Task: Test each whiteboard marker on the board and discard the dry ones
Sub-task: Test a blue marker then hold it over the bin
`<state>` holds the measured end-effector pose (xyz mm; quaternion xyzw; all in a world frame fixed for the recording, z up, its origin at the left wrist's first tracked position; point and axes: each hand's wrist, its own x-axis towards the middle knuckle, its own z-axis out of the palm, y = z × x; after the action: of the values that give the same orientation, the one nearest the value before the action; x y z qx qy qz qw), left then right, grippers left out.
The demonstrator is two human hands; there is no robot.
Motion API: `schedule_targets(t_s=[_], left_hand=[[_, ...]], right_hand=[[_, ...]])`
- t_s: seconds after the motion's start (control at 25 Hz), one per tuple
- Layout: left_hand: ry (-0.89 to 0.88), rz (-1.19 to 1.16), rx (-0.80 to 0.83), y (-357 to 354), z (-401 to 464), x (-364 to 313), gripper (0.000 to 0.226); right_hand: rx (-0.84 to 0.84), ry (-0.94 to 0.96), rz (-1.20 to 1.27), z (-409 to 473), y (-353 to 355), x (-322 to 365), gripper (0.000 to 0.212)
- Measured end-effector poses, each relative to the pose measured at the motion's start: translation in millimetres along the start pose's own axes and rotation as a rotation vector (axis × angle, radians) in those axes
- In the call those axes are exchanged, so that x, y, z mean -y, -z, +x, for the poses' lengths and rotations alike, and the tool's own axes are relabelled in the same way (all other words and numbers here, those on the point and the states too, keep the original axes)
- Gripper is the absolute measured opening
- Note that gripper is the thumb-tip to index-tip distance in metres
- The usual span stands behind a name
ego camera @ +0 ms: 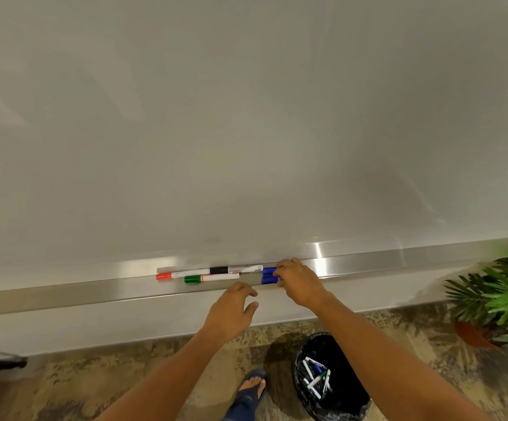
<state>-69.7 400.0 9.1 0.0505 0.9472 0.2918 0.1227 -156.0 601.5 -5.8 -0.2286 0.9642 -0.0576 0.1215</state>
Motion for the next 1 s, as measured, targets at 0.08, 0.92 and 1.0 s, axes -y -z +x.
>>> schedule_targets(t_s=[0.08, 0.92, 1.0], left_hand=[[0.011, 0.005, -0.013, 1, -2, 1, 0.032], [0.1, -0.006, -0.082, 13, -34, 25, 0.034], [0.116, -0.006, -0.083, 15, -37, 28, 0.034]], right_hand=[[0.005, -0.007, 0.028, 0, -2, 4, 0.035], [-0.05, 0.069, 0.022, 22, -12, 69, 0.032], [-0.056, 0.071, -0.003, 23, -12, 72, 0.034]])
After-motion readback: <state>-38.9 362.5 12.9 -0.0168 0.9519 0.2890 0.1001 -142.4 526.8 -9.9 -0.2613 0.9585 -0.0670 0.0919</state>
